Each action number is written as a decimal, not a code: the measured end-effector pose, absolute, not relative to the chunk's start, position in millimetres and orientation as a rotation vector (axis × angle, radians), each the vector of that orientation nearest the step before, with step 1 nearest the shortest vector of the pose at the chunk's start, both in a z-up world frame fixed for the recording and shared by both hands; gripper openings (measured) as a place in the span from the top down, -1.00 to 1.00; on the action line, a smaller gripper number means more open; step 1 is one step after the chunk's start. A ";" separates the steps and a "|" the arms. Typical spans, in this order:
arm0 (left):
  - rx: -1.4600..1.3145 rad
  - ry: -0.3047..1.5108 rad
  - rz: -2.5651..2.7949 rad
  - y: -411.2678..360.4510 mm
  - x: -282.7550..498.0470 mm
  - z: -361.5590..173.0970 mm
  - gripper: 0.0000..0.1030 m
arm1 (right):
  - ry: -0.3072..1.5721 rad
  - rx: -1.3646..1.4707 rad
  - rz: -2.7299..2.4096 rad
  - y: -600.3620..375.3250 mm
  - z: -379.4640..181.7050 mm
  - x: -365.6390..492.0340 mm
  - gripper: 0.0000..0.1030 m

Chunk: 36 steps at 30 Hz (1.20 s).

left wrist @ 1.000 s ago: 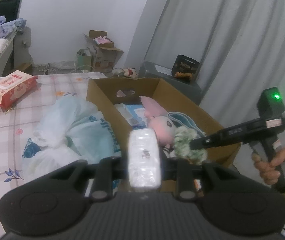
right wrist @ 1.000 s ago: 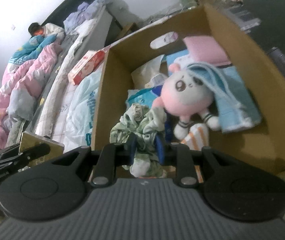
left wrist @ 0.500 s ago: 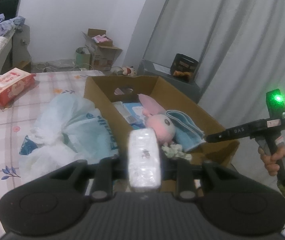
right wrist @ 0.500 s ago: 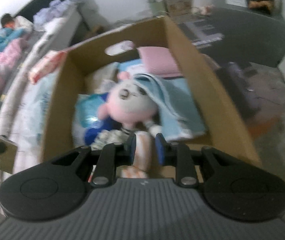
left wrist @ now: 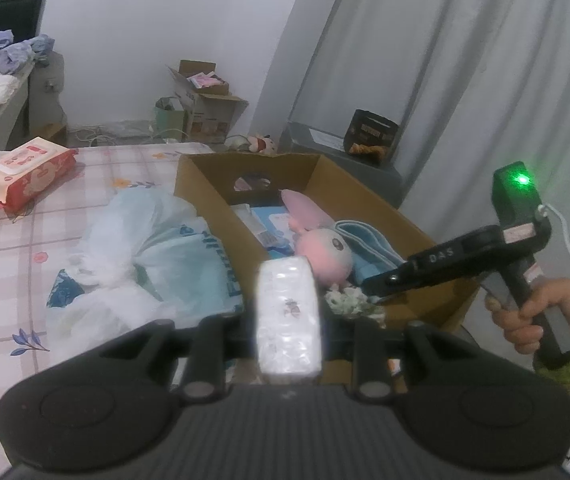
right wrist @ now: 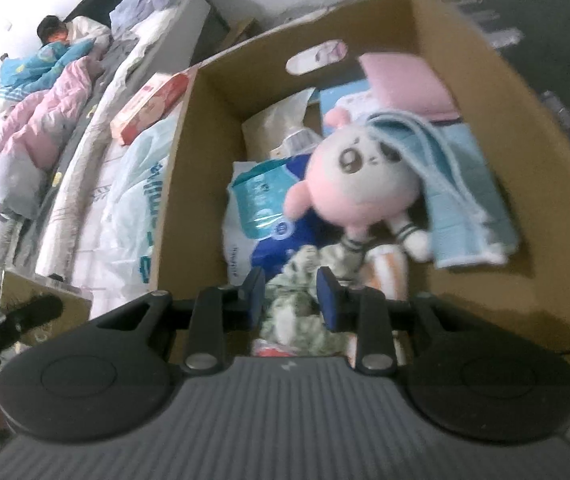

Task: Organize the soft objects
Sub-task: 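Lower the scrunchie into the box and open the right gripper, then lower the small white box into the cardboard box and open the left gripper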

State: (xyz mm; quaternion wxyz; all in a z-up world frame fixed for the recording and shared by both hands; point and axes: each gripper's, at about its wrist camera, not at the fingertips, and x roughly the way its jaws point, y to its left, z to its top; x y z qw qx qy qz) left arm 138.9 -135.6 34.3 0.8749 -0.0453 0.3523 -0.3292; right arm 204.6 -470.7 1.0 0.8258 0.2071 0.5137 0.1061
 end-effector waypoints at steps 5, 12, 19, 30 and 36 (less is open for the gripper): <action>-0.074 0.735 -0.744 -145.0 140.8 39.1 0.47 | 1.052 0.563 0.282 -472.8 11.0 197.3 0.23; -0.066 0.894 -0.941 -212.6 177.6 36.4 0.47 | 0.856 0.639 0.223 -505.0 51.9 148.9 -0.03; -0.053 1.100 -1.015 -312.3 211.3 8.5 0.46 | 0.683 0.690 0.095 -551.5 75.5 72.2 -0.16; -0.095 1.214 -0.876 -343.0 225.3 -30.4 -0.33 | 0.641 0.805 -0.026 -595.7 37.0 8.6 -0.26; -0.044 1.083 -0.849 -295.4 212.3 6.4 -0.39 | 0.622 0.842 -0.018 -590.6 13.9 9.2 -0.28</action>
